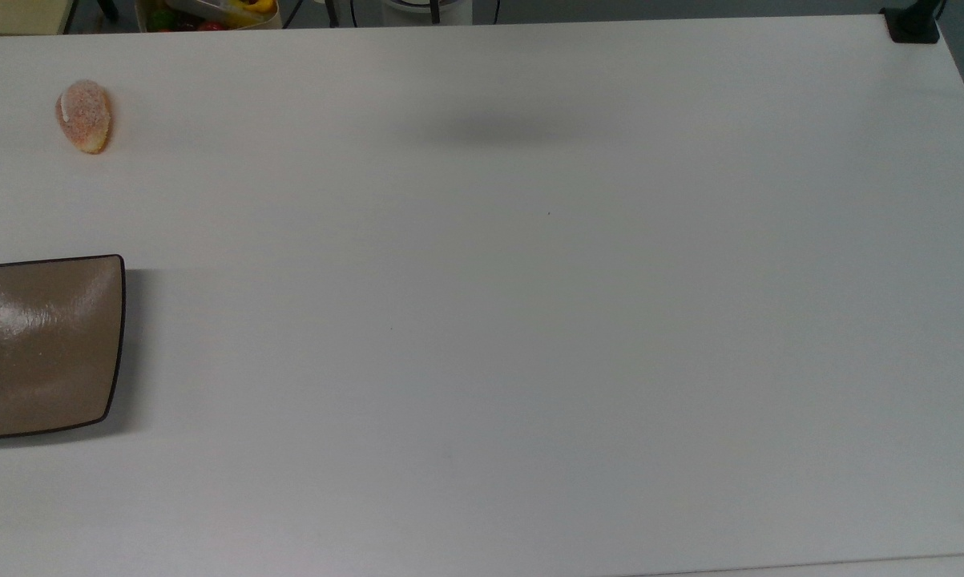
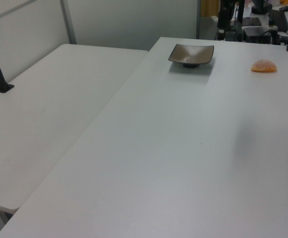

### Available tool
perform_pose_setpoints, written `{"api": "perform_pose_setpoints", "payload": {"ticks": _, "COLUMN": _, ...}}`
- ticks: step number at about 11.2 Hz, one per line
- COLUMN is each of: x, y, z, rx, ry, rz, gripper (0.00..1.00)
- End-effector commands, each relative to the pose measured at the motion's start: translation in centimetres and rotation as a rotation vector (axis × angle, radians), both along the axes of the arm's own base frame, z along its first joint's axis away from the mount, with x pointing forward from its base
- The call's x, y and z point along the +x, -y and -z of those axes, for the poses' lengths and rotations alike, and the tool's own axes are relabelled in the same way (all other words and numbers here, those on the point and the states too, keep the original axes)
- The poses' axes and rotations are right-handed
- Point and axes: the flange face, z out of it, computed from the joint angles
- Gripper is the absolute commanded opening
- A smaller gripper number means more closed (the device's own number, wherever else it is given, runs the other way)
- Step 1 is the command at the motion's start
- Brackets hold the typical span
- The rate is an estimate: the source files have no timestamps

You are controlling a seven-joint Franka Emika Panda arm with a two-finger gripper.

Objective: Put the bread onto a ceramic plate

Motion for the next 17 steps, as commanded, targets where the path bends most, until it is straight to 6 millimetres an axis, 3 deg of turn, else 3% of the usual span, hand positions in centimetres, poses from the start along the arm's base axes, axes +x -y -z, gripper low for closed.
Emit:
{"api": "perform_pose_setpoints", "payload": {"ticks": 1, "x": -0.3, "y": -0.3, "z": -0.1, "rx": 0.026, "ry": 0.02, "rz": -0.007, "gripper": 1.0}}
{"api": "perform_pose_setpoints", "payload": {"ticks": 9, "x": -0.8, "y": -0.2, "z": -0.5, "rx": 0.023, "ry": 0.018, "rz": -0.021, "gripper": 1.0}}
{"api": "perform_pose_setpoints", "payload": {"ticks": 11, "x": -1.4, "y": 0.4, "z": 0.3, "rx": 0.016, "ry": -0.015, "rz": -0.095, "gripper": 1.0}}
{"api": "perform_pose_setpoints", "payload": {"ticks": 12, "x": -1.8, "y": 1.6, "z": 1.1, "rx": 0.007, "ry": -0.066, "rz": -0.186, "gripper": 1.0}}
{"api": "perform_pose_setpoints", "payload": {"ticks": 14, "x": -2.0, "y": 6.3, "z": 1.6, "rx": -0.003, "ry": -0.091, "rz": -0.229, "gripper": 1.0}}
{"api": "perform_pose_setpoints", "payload": {"ticks": 17, "x": -2.4, "y": 14.9, "z": 2.5, "rx": -0.044, "ry": -0.108, "rz": -0.273, "gripper": 1.0}}
